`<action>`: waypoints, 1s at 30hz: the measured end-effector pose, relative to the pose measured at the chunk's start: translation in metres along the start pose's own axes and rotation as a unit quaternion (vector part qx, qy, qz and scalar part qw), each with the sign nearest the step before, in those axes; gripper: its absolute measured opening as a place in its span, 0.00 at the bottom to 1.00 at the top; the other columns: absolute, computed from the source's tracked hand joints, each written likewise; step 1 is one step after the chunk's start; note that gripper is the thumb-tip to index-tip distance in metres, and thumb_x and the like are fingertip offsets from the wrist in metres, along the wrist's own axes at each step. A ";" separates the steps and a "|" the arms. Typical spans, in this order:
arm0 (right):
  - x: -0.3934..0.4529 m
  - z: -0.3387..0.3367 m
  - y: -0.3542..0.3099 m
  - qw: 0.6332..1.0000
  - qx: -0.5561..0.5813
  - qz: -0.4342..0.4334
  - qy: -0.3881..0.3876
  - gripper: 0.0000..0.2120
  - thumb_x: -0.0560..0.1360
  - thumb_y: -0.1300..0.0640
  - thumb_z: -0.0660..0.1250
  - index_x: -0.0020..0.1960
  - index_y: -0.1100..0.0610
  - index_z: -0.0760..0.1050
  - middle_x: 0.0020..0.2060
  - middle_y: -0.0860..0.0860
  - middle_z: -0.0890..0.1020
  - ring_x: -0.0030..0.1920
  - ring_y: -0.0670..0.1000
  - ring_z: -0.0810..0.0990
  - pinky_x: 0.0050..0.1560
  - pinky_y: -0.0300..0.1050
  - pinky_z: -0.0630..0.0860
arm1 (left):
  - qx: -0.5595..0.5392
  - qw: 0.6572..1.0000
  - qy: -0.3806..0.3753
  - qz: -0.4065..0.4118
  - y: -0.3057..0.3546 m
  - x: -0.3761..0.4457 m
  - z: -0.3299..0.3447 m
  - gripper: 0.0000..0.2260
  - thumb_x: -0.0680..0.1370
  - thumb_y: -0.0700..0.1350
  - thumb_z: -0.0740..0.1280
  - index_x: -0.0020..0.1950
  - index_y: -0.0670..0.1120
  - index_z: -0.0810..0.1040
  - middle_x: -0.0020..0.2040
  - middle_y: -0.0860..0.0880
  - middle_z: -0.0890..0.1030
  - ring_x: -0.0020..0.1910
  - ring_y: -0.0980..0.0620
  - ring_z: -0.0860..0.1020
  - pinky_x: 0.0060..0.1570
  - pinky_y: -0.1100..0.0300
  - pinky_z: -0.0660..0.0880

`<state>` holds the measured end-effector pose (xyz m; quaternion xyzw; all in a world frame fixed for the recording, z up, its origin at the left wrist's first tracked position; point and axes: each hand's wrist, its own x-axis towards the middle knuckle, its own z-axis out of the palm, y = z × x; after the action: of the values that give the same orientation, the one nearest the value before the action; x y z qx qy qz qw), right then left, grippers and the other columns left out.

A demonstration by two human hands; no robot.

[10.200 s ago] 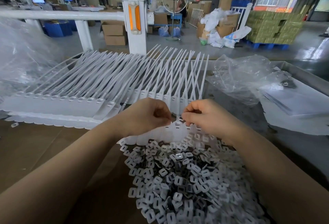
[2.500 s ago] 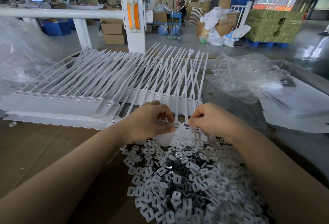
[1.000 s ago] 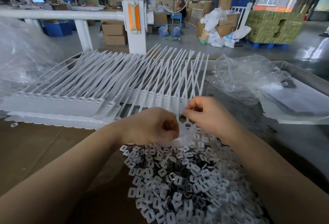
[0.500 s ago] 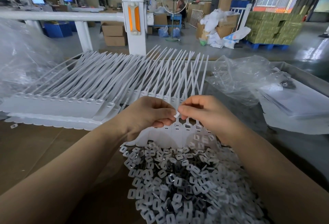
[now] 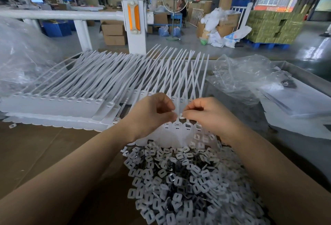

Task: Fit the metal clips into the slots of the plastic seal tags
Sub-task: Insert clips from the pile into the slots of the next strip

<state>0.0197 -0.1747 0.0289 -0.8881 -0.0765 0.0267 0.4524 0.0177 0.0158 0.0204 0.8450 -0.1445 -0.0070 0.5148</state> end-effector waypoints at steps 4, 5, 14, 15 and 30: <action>0.004 -0.001 0.008 0.995 -0.053 0.072 0.041 0.05 0.72 0.55 0.71 0.39 0.55 0.82 0.23 0.44 0.77 0.25 0.44 0.74 0.35 0.43 0.71 | 0.113 0.991 -0.044 0.048 -0.007 -0.003 0.003 0.06 0.72 0.44 0.76 0.46 0.51 0.82 0.45 0.54 0.81 0.45 0.59 0.79 0.46 0.68 0.75; 0.004 -0.002 0.008 0.994 -0.060 0.084 0.040 0.06 0.72 0.55 0.71 0.38 0.55 0.83 0.21 0.43 0.76 0.25 0.45 0.73 0.37 0.44 0.71 | 0.128 0.989 -0.052 0.059 -0.009 -0.003 0.003 0.06 0.72 0.45 0.77 0.46 0.52 0.82 0.46 0.55 0.80 0.45 0.60 0.78 0.46 0.70 0.74; 0.005 0.000 0.008 0.988 -0.078 0.129 0.019 0.17 0.71 0.52 0.74 0.51 0.65 0.81 0.40 0.61 0.83 0.38 0.54 0.80 0.57 0.53 0.74 | 0.188 0.974 -0.066 0.104 -0.010 -0.004 0.003 0.04 0.74 0.47 0.75 0.47 0.53 0.84 0.48 0.57 0.78 0.46 0.62 0.78 0.50 0.71 0.72; 0.005 0.000 0.008 0.988 -0.076 0.132 0.019 0.16 0.71 0.52 0.74 0.50 0.65 0.82 0.40 0.60 0.83 0.38 0.54 0.80 0.56 0.52 0.74 | 0.187 0.975 -0.067 0.104 -0.010 -0.004 0.003 0.04 0.74 0.47 0.75 0.47 0.54 0.84 0.48 0.57 0.78 0.46 0.62 0.78 0.49 0.72 0.72; 0.007 0.003 0.011 0.987 -0.090 0.135 -0.016 0.18 0.72 0.55 0.73 0.53 0.69 0.79 0.37 0.54 0.71 0.37 0.52 0.70 0.38 0.45 0.65 | 0.208 0.969 -0.081 0.106 -0.012 -0.004 0.002 0.04 0.75 0.49 0.74 0.49 0.55 0.82 0.50 0.58 0.77 0.47 0.63 0.77 0.51 0.68 0.73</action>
<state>0.0272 -0.1781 0.0186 -0.9268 0.0349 0.0949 0.3617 0.0163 0.0202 0.0088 0.9101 -0.2726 0.0091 0.3119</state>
